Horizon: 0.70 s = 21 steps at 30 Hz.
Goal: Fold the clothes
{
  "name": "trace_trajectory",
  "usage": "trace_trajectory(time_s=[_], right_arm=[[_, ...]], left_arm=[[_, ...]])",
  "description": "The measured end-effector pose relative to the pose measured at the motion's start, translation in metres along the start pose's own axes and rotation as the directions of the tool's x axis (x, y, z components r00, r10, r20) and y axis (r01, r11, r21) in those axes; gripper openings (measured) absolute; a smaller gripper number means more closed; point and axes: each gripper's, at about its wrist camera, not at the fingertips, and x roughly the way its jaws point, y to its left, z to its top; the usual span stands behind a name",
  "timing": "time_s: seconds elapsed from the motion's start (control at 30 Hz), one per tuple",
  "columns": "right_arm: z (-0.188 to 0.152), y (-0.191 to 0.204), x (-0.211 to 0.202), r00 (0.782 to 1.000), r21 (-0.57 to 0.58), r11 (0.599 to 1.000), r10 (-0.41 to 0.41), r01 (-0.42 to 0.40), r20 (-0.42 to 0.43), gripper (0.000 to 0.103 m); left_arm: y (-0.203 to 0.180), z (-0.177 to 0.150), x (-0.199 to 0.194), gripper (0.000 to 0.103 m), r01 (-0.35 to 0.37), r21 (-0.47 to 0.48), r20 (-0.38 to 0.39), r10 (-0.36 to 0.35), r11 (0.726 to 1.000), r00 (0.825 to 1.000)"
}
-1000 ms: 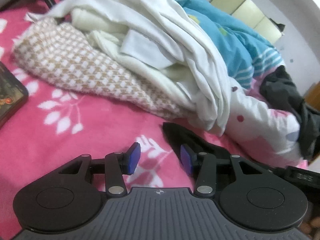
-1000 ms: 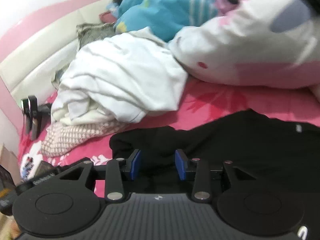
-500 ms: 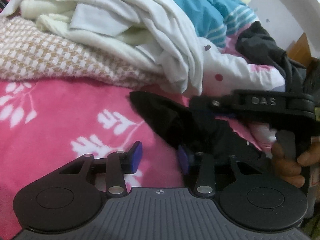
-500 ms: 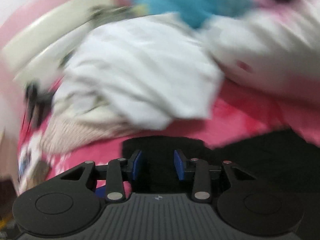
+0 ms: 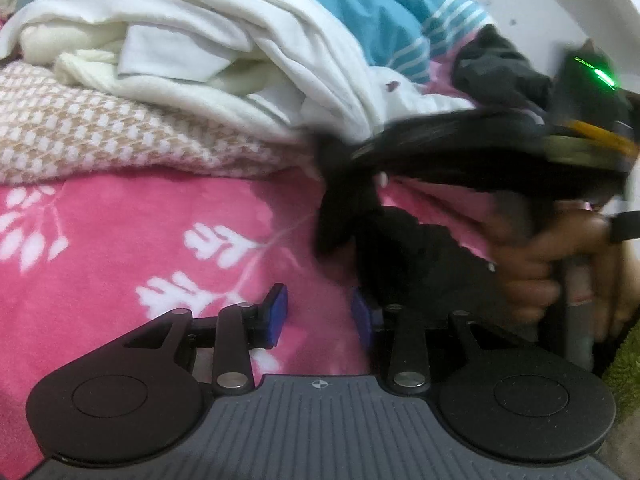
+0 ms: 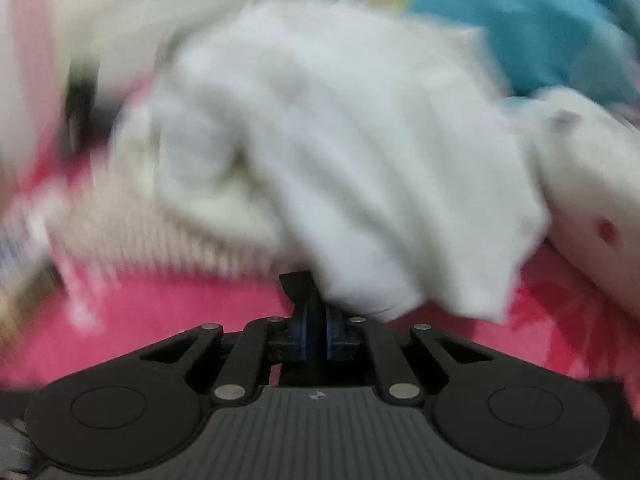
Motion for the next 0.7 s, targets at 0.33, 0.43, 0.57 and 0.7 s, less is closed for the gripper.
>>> trace_trajectory(time_s=[0.33, 0.43, 0.57, 0.7], right_arm=[[-0.100, -0.134, -0.103, 0.974, 0.633, 0.762, -0.012, -0.139, 0.228, 0.010], [-0.120, -0.154, -0.101, 0.981, 0.722, 0.682, -0.037, -0.116, 0.191, 0.013], [-0.129, -0.156, -0.107, 0.981, 0.766, 0.640, -0.108, -0.057, 0.164, 0.033], [-0.130, -0.144, -0.128, 0.973, 0.764, 0.645, -0.191, 0.022, 0.133, 0.039]], left_arm=[[-0.032, -0.013, 0.006, 0.039, 0.037, 0.179, -0.037, -0.031, 0.983, 0.999], [-0.039, -0.016, 0.009, 0.040, 0.040, 0.215, -0.042, -0.032, 0.976, 0.999], [-0.047, -0.020, 0.013, 0.040, 0.037, 0.259, -0.055, -0.023, 0.965, 0.998], [-0.050, -0.023, 0.015, 0.040, 0.025, 0.285, -0.065, -0.006, 0.958, 0.998]])
